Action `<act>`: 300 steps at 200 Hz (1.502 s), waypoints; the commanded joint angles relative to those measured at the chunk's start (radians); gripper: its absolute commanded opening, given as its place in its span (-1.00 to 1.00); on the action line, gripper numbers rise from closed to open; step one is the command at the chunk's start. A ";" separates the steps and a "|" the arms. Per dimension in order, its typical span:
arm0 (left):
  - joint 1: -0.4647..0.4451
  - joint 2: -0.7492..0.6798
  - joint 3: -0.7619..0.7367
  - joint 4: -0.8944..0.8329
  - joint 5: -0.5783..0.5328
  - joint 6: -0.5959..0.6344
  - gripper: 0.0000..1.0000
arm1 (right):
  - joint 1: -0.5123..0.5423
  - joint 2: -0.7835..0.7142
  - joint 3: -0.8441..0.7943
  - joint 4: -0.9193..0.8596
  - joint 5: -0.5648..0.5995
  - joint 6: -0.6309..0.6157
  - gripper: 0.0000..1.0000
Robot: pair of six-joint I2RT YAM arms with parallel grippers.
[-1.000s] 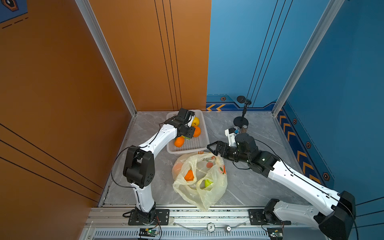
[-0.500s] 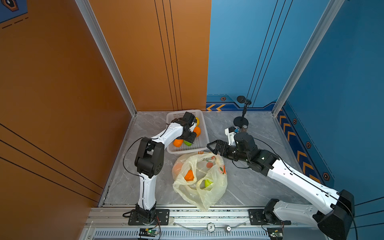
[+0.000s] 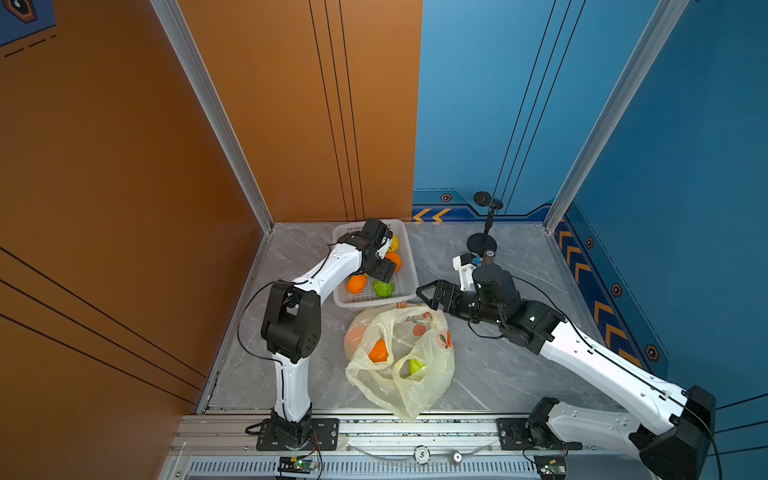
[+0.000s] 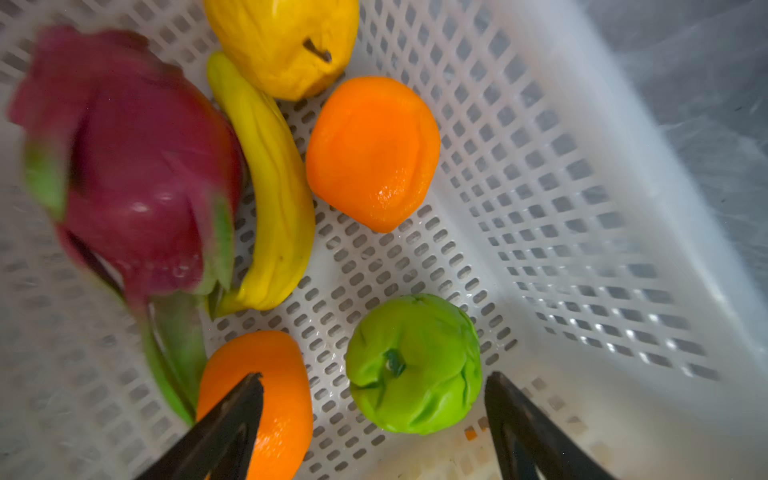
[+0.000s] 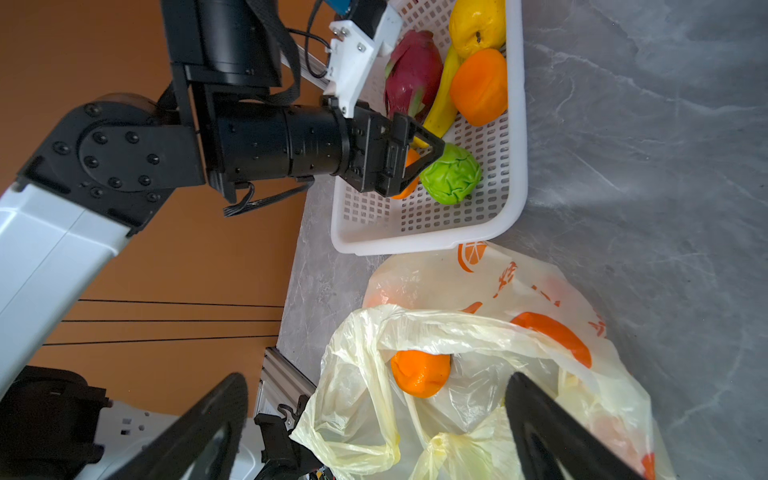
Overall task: Untie the knot of the plastic bag and take out the fruit
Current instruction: 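Release the green fruit in the basket and move both grippers to the bag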
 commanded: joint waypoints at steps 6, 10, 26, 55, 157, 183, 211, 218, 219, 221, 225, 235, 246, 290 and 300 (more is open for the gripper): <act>-0.009 -0.129 -0.035 -0.016 -0.003 -0.031 0.70 | 0.006 -0.031 -0.014 -0.009 0.031 -0.022 0.95; -0.009 -0.146 -0.042 -0.015 0.003 -0.035 0.70 | 0.008 -0.031 -0.017 -0.010 0.030 -0.024 0.95; -0.010 -0.219 -0.083 -0.001 0.037 -0.055 0.70 | 0.011 -0.035 -0.025 -0.006 0.029 -0.034 0.94; -0.009 -0.372 -0.183 0.036 0.123 -0.111 0.70 | 0.018 -0.021 -0.027 -0.008 0.026 -0.066 0.90; -0.032 -0.897 -0.573 -0.104 0.254 -0.314 0.83 | 0.076 0.142 0.026 -0.012 -0.001 -0.202 0.58; -0.062 -0.937 -0.674 -0.134 0.266 -0.378 0.79 | 0.092 0.186 0.021 0.004 -0.023 -0.223 0.41; -0.136 -0.938 -0.742 -0.134 0.225 -0.426 0.75 | 0.105 0.212 0.006 0.023 -0.006 -0.229 0.26; -0.147 -0.936 -0.758 -0.130 0.216 -0.436 0.75 | 0.107 0.215 0.000 0.034 -0.009 -0.231 0.24; -0.149 -0.936 -0.761 -0.129 0.217 -0.438 0.75 | 0.106 0.215 0.000 0.035 -0.009 -0.231 0.23; -0.152 -0.935 -0.766 -0.128 0.218 -0.441 0.75 | 0.106 0.216 -0.001 0.039 -0.010 -0.231 0.23; -0.156 -0.932 -0.776 -0.126 0.220 -0.445 0.66 | 0.106 0.218 -0.003 0.044 -0.013 -0.231 0.21; -0.165 -0.924 -0.797 -0.115 0.225 -0.453 0.61 | 0.109 0.223 -0.008 0.057 -0.021 -0.232 0.20; -0.177 -0.916 -0.814 -0.108 0.211 -0.454 0.57 | 0.113 0.229 -0.012 0.068 -0.026 -0.235 0.20; -0.207 -0.898 -0.842 -0.063 0.154 -0.425 0.00 | 0.129 0.231 -0.011 0.057 0.017 -0.285 0.18; -0.206 -0.896 -0.841 -0.058 0.140 -0.427 -0.20 | 0.134 0.225 -0.012 0.056 0.024 -0.298 0.18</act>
